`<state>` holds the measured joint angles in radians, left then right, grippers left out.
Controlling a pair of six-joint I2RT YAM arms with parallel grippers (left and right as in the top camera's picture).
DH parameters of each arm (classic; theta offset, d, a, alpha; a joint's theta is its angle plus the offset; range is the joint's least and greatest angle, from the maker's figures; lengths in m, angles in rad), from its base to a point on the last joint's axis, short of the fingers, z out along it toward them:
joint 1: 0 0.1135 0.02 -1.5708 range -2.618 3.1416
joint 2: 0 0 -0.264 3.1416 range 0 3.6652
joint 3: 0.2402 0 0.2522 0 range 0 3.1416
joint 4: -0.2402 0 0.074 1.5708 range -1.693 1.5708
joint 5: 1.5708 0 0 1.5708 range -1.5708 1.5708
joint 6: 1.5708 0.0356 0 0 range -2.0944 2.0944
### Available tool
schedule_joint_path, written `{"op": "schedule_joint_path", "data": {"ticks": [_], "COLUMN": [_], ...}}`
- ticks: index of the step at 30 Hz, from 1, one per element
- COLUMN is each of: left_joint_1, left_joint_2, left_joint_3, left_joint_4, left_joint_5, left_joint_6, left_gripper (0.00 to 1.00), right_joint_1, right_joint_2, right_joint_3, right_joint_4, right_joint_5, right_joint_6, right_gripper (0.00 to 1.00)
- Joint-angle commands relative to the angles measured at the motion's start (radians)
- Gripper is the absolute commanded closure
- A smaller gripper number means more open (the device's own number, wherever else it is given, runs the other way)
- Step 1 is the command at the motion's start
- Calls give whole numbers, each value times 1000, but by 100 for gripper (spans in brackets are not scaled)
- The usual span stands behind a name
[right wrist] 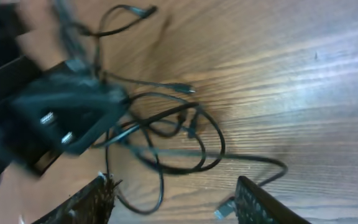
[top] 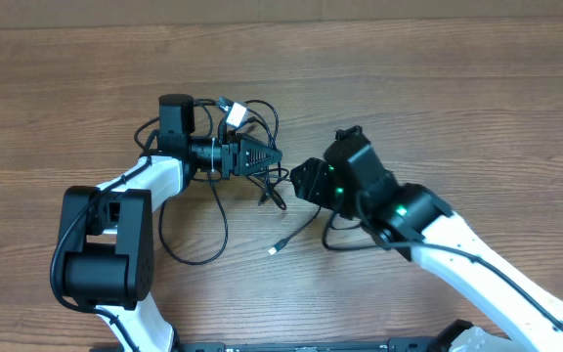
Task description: Untangle cables
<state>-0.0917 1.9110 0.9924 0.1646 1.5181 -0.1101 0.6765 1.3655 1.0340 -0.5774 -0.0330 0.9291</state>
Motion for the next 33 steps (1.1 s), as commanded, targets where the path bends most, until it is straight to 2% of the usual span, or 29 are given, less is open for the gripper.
{"op": "schedule_joint_path", "data": {"ticks": [1, 3, 5, 11, 13, 16, 19, 22, 24, 28, 33], "left_joint_1": [-1, -1, -1, -1, -1, -3, -15, -37, -55, -87, -89], "left_joint_2": [-26, -26, -26, -26, -26, -26, -26, -26, -26, -26, -26], "left_joint_3": [-2, -2, -2, -2, -2, -2, -2, -3, -3, -2, -2], "left_joint_4": [4, -5, -17, -55, -55, -24, -20, -57, -75, -54, -43], "left_joint_5": [6, -30, -68, -177, -159, -40, 21, -52, -151, -121, -153], "left_joint_6": [41, 40, 40, 39, 34, 49, 136, 228, 238, 237, 203], "left_gripper": [96, 96, 96, 96, 96, 96, 95, 93, 94, 93, 94], "right_joint_1": [0, 0, 0, 0, 0, 0, 0, 0, 0, 0, 0], "right_joint_2": [63, 103, 132, 148, 148, 150, 150, 150, 150, 150, 150], "right_joint_3": [14, 14, 14, 14, 14, 14, 14, 14, 14, 14, 14], "right_joint_4": [39, 75, 100, 107, 90, 85, 143, 203, 209, 187, 153], "right_joint_5": [6, -24, -46, -81, -88, -80, -142, -260, -270, -201, -189], "right_joint_6": [123, 123, 122, 118, 118, 119, 119, 119, 119, 127, 203], "right_gripper": [39, 39, 45, 46, 46, 45, 45, 46, 53, 61, 62]}}
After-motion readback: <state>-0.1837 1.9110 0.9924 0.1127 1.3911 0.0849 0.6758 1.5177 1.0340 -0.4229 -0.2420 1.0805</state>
